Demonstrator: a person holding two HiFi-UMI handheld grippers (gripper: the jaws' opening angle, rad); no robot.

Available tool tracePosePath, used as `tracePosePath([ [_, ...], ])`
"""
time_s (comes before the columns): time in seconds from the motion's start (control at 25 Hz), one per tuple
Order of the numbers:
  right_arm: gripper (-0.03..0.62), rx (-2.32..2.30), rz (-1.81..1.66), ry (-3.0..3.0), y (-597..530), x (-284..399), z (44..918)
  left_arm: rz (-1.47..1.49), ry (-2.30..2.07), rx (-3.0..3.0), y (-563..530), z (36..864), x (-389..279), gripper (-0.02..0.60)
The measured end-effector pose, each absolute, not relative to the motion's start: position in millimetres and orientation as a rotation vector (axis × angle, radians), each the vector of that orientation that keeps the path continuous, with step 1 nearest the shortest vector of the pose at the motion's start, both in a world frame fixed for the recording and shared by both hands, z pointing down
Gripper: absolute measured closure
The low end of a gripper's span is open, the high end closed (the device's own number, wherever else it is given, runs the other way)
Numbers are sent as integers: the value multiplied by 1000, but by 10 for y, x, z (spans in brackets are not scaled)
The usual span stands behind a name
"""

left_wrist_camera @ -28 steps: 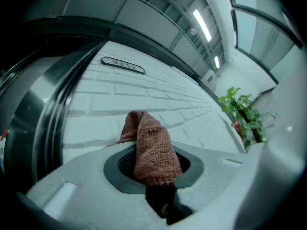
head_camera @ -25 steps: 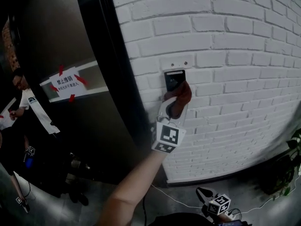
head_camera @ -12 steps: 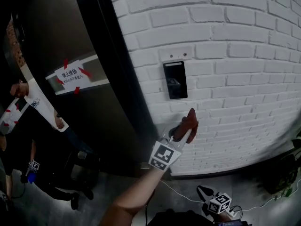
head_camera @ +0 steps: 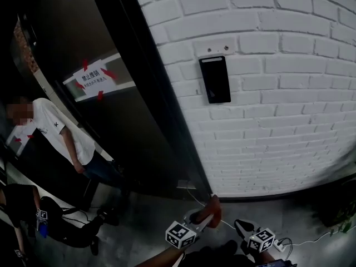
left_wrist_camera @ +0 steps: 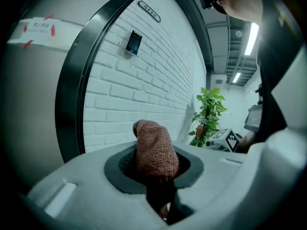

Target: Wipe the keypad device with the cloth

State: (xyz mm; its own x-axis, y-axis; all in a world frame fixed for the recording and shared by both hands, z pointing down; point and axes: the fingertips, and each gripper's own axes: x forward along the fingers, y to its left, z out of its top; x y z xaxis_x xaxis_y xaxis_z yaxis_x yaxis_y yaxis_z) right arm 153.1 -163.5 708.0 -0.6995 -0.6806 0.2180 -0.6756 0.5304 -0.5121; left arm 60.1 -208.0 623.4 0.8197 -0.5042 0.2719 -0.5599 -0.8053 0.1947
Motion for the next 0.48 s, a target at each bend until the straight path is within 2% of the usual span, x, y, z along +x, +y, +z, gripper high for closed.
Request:
tracePosePath([
  [0.32,592,-1220,-862,2842,-1298,1214,7024,188,-745,2691,-1633,6467,385,505],
  [0.48,592,-1251,-834,2868,-969,1007,6963,186,-738,2647,-1187,6617,75,505],
])
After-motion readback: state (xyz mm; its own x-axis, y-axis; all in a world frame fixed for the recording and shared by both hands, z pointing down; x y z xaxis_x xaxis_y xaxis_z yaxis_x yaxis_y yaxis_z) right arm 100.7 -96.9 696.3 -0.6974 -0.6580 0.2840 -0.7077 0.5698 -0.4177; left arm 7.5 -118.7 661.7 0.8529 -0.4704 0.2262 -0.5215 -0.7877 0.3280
